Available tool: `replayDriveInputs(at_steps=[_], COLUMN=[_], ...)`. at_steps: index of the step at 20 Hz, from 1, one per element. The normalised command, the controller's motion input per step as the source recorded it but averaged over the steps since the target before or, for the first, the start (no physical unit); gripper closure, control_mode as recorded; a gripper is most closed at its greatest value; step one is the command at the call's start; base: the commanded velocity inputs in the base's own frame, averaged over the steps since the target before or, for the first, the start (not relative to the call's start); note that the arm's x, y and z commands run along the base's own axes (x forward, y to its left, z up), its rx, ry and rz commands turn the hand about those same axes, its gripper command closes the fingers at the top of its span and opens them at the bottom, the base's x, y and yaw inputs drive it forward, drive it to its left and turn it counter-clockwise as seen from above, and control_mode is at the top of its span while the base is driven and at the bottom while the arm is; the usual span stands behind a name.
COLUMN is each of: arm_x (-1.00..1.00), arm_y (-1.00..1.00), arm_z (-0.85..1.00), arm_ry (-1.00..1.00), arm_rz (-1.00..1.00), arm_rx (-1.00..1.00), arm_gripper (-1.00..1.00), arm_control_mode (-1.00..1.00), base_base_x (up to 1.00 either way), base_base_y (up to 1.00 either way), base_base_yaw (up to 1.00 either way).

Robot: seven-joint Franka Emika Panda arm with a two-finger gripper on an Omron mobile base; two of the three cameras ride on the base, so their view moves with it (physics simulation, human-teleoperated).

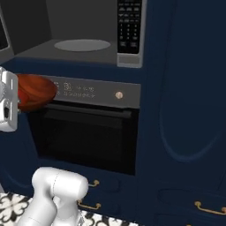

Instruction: Pick the bell pepper from the sink and place it in the bowl. Then pick the bowl and place it in the microwave. Then close the microwave door and press the start button.

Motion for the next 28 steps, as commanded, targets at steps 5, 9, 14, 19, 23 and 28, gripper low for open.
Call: replayDriveInputs(at_steps=[5, 9, 14, 19, 23, 28], arm_x=[0.0, 0.0, 0.0, 0.0, 0.0, 0.0], arm_y=[0.0, 0.0, 0.0, 0.0, 0.0, 0.0], arm_z=[0.0, 0.0, 0.0, 0.0, 0.0, 0.0], arm_ry=[0.0, 0.0, 0.0, 0.0, 0.0, 0.0], arm_rz=[0.0, 0.0, 0.0, 0.0, 0.0, 0.0], arm_rx=[0.0, 0.0, 0.0, 0.0, 0.0, 0.0], arm_gripper=[1.0, 1.0, 1.0, 1.0, 1.0, 1.0], arm_control_mode=[1.0, 1.0, 1.0, 1.0, 1.0, 1.0], base_base_x=[0.41, 0.41, 0.39, 0.4, 0.38, 0.36], base_base_y=[0.0, 0.0, 0.0, 0.0, 0.0, 0.0], base_base_yaw=[0.0, 0.01, 0.01, 0.02, 0.02, 0.01])
